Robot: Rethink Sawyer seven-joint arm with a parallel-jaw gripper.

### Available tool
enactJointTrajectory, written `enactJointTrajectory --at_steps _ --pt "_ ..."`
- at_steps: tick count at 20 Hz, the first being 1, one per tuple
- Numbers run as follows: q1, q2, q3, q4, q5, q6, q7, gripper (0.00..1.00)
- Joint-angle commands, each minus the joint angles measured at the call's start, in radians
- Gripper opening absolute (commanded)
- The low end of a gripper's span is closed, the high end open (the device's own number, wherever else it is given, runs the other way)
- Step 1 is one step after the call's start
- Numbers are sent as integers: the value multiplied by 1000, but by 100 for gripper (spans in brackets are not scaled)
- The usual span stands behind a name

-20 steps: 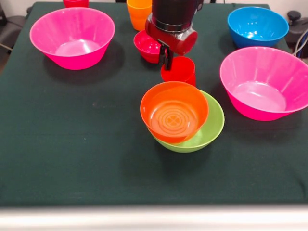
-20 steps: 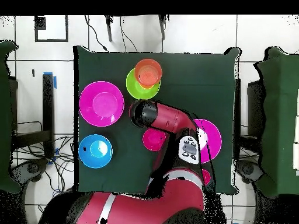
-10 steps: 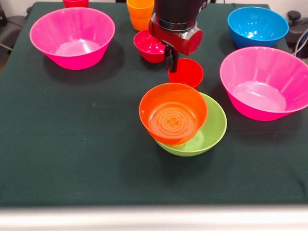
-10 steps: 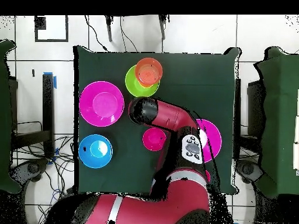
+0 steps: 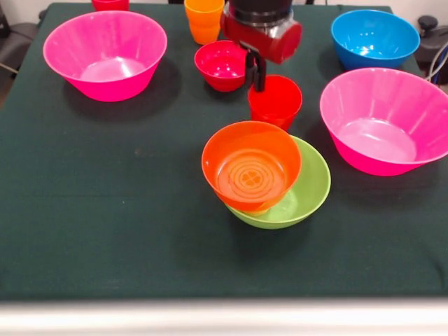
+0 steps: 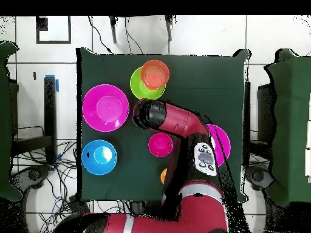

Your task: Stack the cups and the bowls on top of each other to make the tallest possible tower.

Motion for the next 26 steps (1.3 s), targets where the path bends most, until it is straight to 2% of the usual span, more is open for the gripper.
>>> enactJointTrajectory --at_steps 1,9,11,14,17,22,26 --pt "-45 -96 118 10 21 201 -9 0" --pt "-109 -95 146 -6 -2 253 -54 0" --pt "-130 -124 162 15 7 267 -65 0" --pt "-152 -182 176 5 15 361 -77 0" --pt "-164 -205 179 -50 2 450 -76 0" --pt "-180 -170 173 -210 -51 563 -85 0" --pt "-162 -163 142 -306 -97 650 -69 0"
